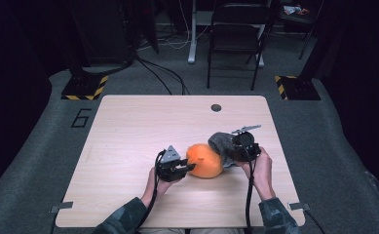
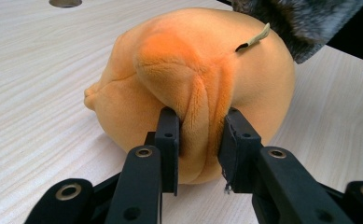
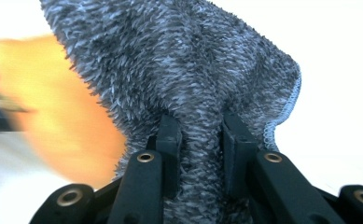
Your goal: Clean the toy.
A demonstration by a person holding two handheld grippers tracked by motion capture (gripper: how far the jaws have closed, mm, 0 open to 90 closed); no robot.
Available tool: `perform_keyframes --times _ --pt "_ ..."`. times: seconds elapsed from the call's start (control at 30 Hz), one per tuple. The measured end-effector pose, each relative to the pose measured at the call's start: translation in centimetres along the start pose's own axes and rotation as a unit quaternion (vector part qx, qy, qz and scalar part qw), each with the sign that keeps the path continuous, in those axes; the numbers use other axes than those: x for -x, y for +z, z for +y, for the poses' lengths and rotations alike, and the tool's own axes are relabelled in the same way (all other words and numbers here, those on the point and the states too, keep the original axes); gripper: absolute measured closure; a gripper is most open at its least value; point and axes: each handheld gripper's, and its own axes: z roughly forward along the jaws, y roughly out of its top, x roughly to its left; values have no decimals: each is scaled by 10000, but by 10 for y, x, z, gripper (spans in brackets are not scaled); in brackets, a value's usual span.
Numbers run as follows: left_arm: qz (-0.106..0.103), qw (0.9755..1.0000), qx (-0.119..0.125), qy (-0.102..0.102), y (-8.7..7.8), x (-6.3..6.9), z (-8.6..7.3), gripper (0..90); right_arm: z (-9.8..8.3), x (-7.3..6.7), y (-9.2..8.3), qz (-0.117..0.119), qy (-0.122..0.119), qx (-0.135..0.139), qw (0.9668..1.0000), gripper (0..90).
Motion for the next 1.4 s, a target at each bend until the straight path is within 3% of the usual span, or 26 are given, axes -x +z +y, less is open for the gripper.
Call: perform_keyframes --times 0.13,0.3,0.43,0.6,0.73,0.83,0.97,1.03,1.17,1.4 --pt "-10 10000 -21 25 0 -1 0 698 1 -14 6 290 -217 -103 9993 719" --pt "20 9998 -47 194 0 1 0 654 -2 -15 19 212 -155 -236 9994 719" --pt "161 9990 -81 400 1 5 2 530 -3 -13 24 134 -155 -262 9994 719" --pt "376 9971 -248 605 3 11 -1 394 -4 -11 28 -23 -142 -255 9996 719" --pt "463 9950 -289 833 9 15 -2 352 -4 -8 29 27 -75 -309 9995 719" --pt "473 9944 -248 911 10 16 -5 431 -4 -8 29 27 -110 -287 9995 719" --pt "502 9945 -210 897 10 16 -6 631 -4 -10 28 30 -127 -288 9995 719" --pt "529 9945 -196 887 9 16 -6 687 -4 -10 28 32 -142 -276 9995 720" --pt "459 9956 -174 801 7 16 -4 732 -3 -9 25 26 -122 -244 9996 719" --pt "264 9985 -124 465 0 13 4 746 -1 -6 15 -11 -105 -119 9999 719"
